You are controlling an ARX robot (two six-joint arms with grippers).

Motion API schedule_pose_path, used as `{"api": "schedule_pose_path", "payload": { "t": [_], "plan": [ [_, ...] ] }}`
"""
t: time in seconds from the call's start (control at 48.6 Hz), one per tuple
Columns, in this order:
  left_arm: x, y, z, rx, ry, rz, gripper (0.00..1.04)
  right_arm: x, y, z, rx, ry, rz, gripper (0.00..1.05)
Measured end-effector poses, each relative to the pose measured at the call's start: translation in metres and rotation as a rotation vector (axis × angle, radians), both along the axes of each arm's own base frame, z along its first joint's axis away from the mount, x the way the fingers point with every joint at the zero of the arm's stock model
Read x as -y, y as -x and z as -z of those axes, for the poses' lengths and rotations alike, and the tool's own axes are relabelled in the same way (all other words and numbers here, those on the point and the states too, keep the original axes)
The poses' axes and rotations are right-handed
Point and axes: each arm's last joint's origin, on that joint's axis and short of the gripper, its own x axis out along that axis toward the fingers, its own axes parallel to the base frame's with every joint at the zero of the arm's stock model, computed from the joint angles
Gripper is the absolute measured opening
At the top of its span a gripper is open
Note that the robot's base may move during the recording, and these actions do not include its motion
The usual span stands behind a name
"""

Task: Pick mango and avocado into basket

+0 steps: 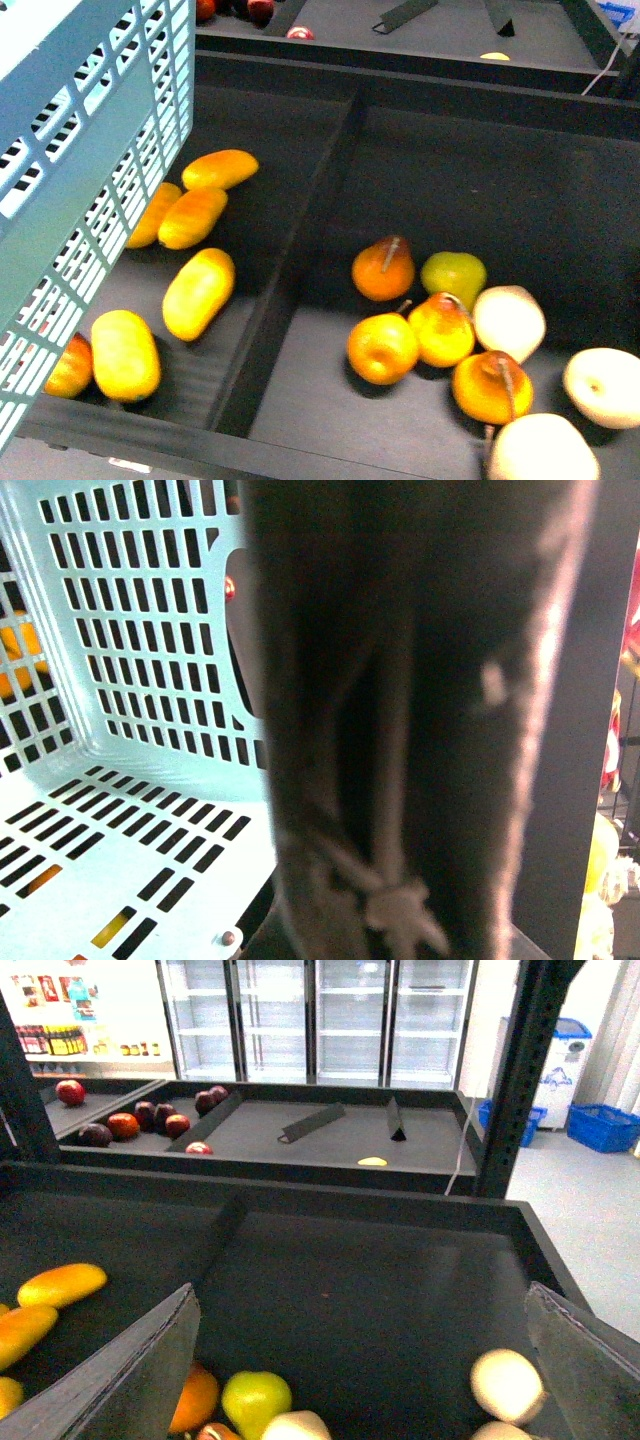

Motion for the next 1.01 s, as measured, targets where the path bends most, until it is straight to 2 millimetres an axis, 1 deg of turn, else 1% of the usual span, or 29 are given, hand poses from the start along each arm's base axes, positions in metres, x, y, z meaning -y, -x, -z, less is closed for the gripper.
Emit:
{"api": "schedule_pose_path", "payload": {
  "t": [1.008],
  "plan": [
    [0.0001,0.0,-0.0002,0.001,0.002,0.002,0.08,0.0,0.0001,-0.0002,0.002,0.0,0.0,0.97]
  ]
}}
